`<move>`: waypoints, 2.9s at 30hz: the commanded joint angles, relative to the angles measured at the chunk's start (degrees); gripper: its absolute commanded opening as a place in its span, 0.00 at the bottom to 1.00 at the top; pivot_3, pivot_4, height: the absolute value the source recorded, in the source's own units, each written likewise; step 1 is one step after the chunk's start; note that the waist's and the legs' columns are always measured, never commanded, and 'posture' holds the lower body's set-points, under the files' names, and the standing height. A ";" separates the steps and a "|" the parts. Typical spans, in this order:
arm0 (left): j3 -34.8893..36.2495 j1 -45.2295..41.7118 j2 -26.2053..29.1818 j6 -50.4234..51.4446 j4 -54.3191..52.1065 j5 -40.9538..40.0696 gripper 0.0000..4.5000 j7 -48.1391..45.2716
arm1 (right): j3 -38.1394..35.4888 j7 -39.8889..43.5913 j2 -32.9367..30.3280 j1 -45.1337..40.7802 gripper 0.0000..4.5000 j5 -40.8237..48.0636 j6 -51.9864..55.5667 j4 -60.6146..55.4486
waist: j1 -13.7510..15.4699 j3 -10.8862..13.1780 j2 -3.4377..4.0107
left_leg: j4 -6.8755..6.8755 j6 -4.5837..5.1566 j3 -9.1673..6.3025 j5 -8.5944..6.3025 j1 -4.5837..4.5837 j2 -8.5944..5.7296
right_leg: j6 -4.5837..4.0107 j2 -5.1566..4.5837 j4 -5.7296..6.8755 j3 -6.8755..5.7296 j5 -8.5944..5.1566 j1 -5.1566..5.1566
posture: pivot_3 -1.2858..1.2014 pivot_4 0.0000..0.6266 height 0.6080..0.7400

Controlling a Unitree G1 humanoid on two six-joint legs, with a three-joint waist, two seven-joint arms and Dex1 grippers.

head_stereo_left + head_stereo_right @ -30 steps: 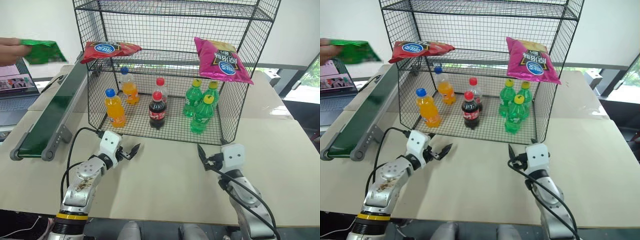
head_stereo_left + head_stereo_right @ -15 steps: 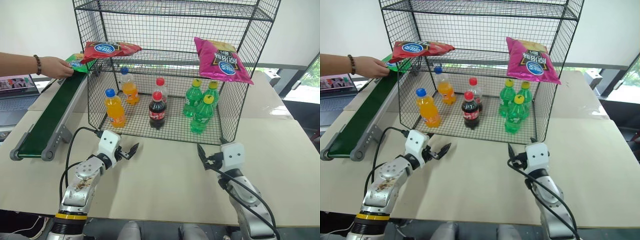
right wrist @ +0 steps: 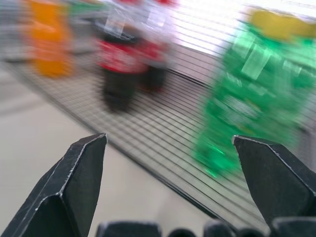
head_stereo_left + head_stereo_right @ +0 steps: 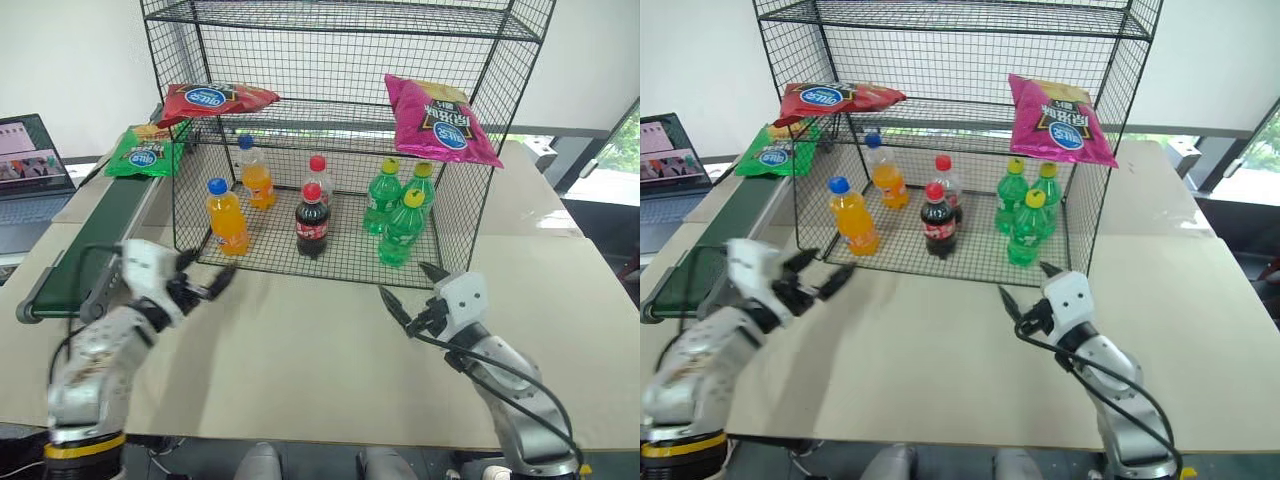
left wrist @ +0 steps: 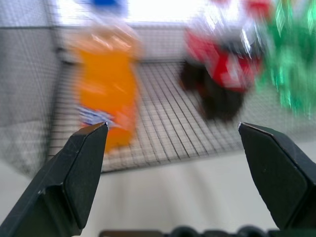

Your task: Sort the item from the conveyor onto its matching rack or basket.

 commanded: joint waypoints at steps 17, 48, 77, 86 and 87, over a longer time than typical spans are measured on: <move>29.41 1.52 1.41 10.03 16.89 -48.53 1.00 32.56 | 3.09 26.84 -4.24 -24.35 1.00 23.85 4.14 1.90 | -0.20 0.05 -0.07 | 0.33 0.13 -0.46 -0.09 -0.02 -0.02 | -0.01 -0.01 -0.01 -0.43 -0.01 0.30 | 0.52 0.24 1.00; 27.26 0.41 5.00 2.09 29.70 -64.98 1.00 43.69 | 2.32 26.14 -3.02 -29.09 1.00 25.71 5.07 2.30 | 0.56 0.05 -0.07 | 0.18 -0.06 -0.47 0.00 -0.06 -0.02 | -0.11 -0.02 0.01 -0.49 -0.05 0.13 | 0.52 0.24 1.00; 21.97 -1.59 9.77 3.42 18.58 -63.70 0.02 32.05 | 0.69 18.96 -3.43 -28.29 1.00 24.53 6.49 -0.08 | 0.66 0.06 -0.15 | -0.24 -0.38 -0.48 0.19 -0.12 -0.02 | -0.17 -0.02 -0.07 -0.50 -0.07 -0.08 | 0.52 0.24 1.00; 10.40 -12.38 17.24 11.08 12.65 -72.73 0.02 26.48 | -2.71 10.79 -6.15 -21.93 1.00 21.70 6.96 -6.75 | 0.53 0.09 -0.10 | -0.36 -0.39 -0.47 0.20 -0.10 -0.02 | -0.17 -0.03 -0.11 -0.50 -0.08 -0.11 | 0.52 0.24 1.00; 7.78 -15.78 17.18 11.58 12.73 -72.73 0.02 26.04 | -3.08 8.83 -5.88 -21.55 1.00 21.37 7.35 -7.82 | 0.68 0.10 -0.10 | -0.36 -0.39 -0.47 0.20 -0.10 -0.03 | -0.17 -0.03 -0.10 -0.50 -0.08 -0.11 | 0.52 0.24 1.00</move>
